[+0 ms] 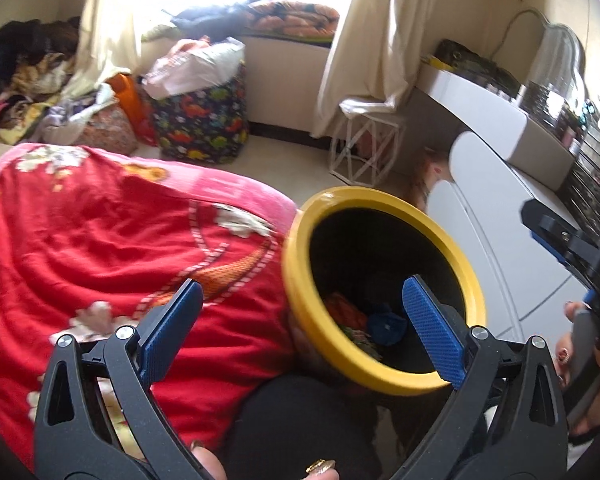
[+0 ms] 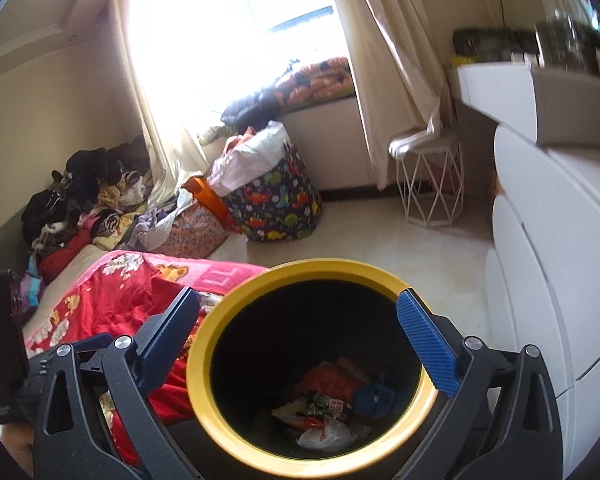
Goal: Collect trash
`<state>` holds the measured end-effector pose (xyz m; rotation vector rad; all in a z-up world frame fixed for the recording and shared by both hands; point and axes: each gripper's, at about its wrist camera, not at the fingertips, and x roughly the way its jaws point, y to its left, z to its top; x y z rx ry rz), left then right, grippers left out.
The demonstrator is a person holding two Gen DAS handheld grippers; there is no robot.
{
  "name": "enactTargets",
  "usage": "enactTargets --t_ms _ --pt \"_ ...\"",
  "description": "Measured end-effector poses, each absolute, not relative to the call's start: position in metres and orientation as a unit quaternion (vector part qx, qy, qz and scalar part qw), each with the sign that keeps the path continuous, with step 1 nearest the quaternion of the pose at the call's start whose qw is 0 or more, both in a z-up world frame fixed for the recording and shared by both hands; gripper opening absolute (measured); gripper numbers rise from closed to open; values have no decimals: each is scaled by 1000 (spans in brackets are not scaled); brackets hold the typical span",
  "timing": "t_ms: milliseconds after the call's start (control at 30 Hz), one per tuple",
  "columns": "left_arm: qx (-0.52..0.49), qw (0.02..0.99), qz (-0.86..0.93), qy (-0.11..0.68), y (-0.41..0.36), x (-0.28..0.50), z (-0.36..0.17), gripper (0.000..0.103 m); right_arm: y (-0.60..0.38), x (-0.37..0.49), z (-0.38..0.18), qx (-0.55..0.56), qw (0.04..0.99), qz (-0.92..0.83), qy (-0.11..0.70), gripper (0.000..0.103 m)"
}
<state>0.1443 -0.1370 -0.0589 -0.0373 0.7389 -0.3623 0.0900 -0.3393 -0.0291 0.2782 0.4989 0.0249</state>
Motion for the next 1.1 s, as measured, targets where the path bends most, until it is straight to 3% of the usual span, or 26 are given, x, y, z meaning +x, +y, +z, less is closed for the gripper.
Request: enactTargets --t_ms 467,1100 --pt "-21 958 -100 266 -71 89 -32 92 -258 7 -27 43 994 4 105 97" --pt "-24 968 -78 239 -50 67 -28 92 -246 7 -36 24 993 1 118 97"
